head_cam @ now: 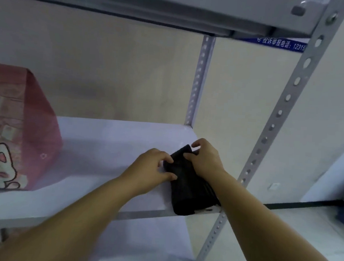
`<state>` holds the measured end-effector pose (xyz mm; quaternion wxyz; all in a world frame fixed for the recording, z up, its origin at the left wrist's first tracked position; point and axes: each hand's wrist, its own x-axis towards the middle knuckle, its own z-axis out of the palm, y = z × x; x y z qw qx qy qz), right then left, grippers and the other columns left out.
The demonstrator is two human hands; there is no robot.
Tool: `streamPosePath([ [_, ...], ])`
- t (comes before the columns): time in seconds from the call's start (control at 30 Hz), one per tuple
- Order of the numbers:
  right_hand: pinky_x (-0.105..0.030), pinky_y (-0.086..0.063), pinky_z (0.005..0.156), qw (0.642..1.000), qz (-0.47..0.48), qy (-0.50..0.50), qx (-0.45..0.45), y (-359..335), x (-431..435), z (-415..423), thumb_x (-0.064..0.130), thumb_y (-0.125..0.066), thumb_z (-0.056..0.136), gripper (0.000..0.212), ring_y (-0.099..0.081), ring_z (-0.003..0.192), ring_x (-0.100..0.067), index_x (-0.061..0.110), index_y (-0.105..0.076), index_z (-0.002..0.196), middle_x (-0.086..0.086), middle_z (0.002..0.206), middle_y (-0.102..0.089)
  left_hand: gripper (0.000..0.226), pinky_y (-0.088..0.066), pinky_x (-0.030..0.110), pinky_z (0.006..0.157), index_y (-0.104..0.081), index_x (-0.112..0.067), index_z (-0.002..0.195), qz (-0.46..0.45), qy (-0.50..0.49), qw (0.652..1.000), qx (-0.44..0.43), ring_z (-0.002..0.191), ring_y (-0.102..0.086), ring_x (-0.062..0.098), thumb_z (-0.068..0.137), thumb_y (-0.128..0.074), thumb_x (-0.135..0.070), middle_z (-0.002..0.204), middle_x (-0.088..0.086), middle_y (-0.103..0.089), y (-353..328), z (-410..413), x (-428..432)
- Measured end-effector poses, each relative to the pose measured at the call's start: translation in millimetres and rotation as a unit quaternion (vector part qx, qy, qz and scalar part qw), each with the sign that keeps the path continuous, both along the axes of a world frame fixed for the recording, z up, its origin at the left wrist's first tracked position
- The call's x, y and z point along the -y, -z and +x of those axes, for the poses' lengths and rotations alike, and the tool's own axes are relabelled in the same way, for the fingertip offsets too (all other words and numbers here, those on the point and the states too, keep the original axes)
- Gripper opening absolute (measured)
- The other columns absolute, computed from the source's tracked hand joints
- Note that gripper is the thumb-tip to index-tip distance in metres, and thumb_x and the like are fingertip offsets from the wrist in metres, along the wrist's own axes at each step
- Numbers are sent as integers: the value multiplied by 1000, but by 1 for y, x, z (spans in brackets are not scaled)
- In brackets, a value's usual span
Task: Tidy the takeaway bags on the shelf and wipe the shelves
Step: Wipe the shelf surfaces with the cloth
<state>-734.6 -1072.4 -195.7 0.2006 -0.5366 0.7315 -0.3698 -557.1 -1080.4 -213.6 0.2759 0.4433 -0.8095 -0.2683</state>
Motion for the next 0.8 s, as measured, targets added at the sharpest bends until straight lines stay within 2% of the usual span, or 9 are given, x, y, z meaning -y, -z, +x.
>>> streamPosePath([
  [0.07,-28,-42,72,1000,-13,7,-10,3,1,2,23,-63,86,30,-57,95,-24,17,-48,111,-7,108,-59,37,-36,11,73,-64,-30,105,-12,9,999,40,96,-52,7,72,-75,-41,106,-10,-54,4,-2,2],
  [0.17,-31,-39,84,995,-10,-7,-101,-2,-6,4,19,-57,90,36,-51,109,-27,13,-46,124,-9,123,-51,40,-38,16,82,-65,-29,110,-18,26,998,62,101,-53,9,72,-74,-41,110,-8,-57,6,-5,1],
  [0.23,-31,-39,84,984,31,-44,-169,-9,-18,5,18,-55,91,33,-49,109,-27,14,-48,123,-8,124,-49,38,-38,19,83,-67,-29,108,-29,29,997,68,102,-54,12,72,-74,-40,109,-5,-59,4,-6,0],
  [0.37,-32,-45,82,945,126,-133,-273,-14,-43,5,20,-56,90,22,-54,97,-26,12,-59,110,-8,113,-53,43,-42,28,91,-63,-35,114,-50,32,990,126,108,-50,19,73,-70,-47,114,-3,-61,3,-7,-2],
  [0.43,-32,-47,86,932,163,-149,-288,-9,-52,5,17,-54,89,24,-55,98,-25,9,-59,111,-8,116,-54,50,-41,31,97,-59,-37,120,-49,45,989,135,116,-47,17,73,-68,-50,123,-7,-59,6,-6,-2],
  [0.5,-35,-44,95,919,166,-169,-316,-1,-57,4,15,-50,91,28,-50,110,-26,8,-56,118,-9,132,-44,59,-34,29,102,-53,-38,128,-32,55,987,150,126,-39,13,73,-67,-54,135,-10,-51,8,-3,0],
  [0.57,-38,-42,98,916,170,-165,-325,4,-58,5,14,-52,91,32,-45,115,-27,9,-53,122,-6,140,-35,67,-28,37,110,-45,-41,133,-10,53,983,176,133,-29,11,72,-64,-60,145,-11,-40,9,-3,4],
  [0.7,-41,-44,97,919,225,-125,-299,1,-44,3,15,-59,86,44,-46,113,-30,9,-46,127,-7,135,-38,67,-24,44,112,-36,-44,138,4,52,978,203,139,-19,12,78,-59,-61,152,-14,-27,9,-12,10],
  [0.8,-41,-44,98,919,241,-107,-292,-1,-37,3,17,-63,83,54,-47,115,-30,10,-43,132,-8,134,-39,64,-26,46,110,-35,-42,138,-6,45,980,195,138,-22,15,81,-57,-58,151,-14,-28,8,-20,10],
])
